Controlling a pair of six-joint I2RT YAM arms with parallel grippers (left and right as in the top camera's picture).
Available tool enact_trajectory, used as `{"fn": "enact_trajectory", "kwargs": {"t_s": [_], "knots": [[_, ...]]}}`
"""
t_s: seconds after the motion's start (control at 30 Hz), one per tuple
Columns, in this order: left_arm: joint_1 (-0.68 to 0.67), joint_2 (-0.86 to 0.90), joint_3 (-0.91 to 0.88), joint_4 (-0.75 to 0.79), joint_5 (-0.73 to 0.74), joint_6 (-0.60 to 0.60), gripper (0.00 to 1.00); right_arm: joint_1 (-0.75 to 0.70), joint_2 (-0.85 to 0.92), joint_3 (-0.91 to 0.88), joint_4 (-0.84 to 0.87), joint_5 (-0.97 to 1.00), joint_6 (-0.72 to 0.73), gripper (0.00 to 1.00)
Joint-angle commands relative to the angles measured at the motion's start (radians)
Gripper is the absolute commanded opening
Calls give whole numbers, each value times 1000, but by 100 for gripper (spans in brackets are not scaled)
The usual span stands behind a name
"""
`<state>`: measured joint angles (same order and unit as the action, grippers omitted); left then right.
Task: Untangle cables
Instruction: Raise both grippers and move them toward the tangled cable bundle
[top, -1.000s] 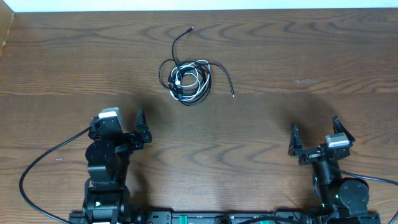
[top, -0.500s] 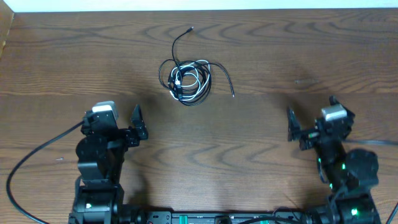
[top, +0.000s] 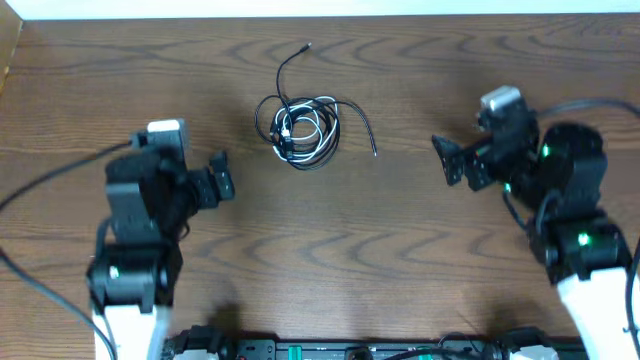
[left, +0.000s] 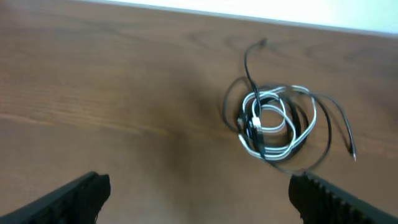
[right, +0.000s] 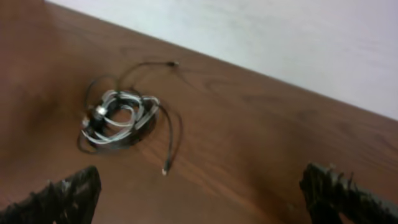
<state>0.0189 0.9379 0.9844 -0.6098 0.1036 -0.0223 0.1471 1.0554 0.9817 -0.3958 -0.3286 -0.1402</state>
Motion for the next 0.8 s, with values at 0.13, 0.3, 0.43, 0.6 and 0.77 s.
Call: {"fn": "enact_trajectory", "kwargs": {"t_s": [0.13,0.3,0.43,0.6,0.77], "knots": [[4,309,380,-271,47,29,98,1,215,286,-149,-183,-57,99],[4,508,633,-475,52,26,98,0,378,466,-256,-247,-90,99],[4,626,766,-541,135,26,98,0,533,610,-337,-311,-90,99],[4,678,776,-471,188,26,98,3,674,672,-322,-380,-89,99],[2,685,774,-482,225,18,98,5,742,671,-321,-389,-19,99]]}}
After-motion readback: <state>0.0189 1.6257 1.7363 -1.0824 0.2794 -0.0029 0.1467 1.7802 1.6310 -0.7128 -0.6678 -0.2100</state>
